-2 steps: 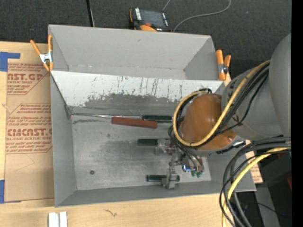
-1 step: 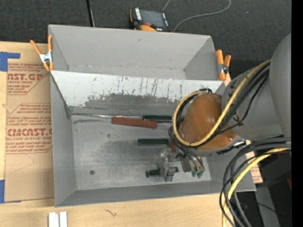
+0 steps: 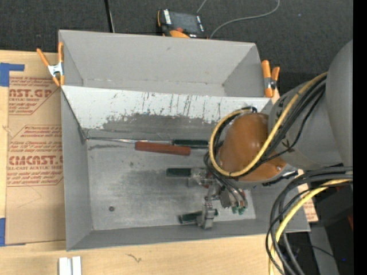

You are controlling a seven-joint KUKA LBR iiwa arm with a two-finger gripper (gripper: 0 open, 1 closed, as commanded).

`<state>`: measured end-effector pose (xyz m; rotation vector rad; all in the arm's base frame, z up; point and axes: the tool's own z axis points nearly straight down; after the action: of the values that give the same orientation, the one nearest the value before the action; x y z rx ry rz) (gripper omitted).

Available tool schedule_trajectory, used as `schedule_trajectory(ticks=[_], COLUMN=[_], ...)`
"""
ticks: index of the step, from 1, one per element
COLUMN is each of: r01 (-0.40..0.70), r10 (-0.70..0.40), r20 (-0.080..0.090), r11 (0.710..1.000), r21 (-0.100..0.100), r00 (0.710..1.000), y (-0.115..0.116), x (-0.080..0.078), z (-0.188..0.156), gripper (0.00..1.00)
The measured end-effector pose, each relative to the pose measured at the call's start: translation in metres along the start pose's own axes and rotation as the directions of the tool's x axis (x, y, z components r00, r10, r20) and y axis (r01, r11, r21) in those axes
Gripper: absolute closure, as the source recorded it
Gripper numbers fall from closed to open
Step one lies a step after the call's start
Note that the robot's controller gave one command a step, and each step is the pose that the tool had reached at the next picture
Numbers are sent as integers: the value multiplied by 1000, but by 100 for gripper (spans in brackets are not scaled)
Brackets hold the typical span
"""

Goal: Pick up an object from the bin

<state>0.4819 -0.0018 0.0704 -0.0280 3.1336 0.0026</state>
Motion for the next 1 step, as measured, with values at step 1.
schedule_trajectory(ticks=[1], r01=[1], r10=[-1], r20=[-11], r11=[1000], r21=[0], r00=[1000], y=[0], x=[2], z=[0], gripper=[100])
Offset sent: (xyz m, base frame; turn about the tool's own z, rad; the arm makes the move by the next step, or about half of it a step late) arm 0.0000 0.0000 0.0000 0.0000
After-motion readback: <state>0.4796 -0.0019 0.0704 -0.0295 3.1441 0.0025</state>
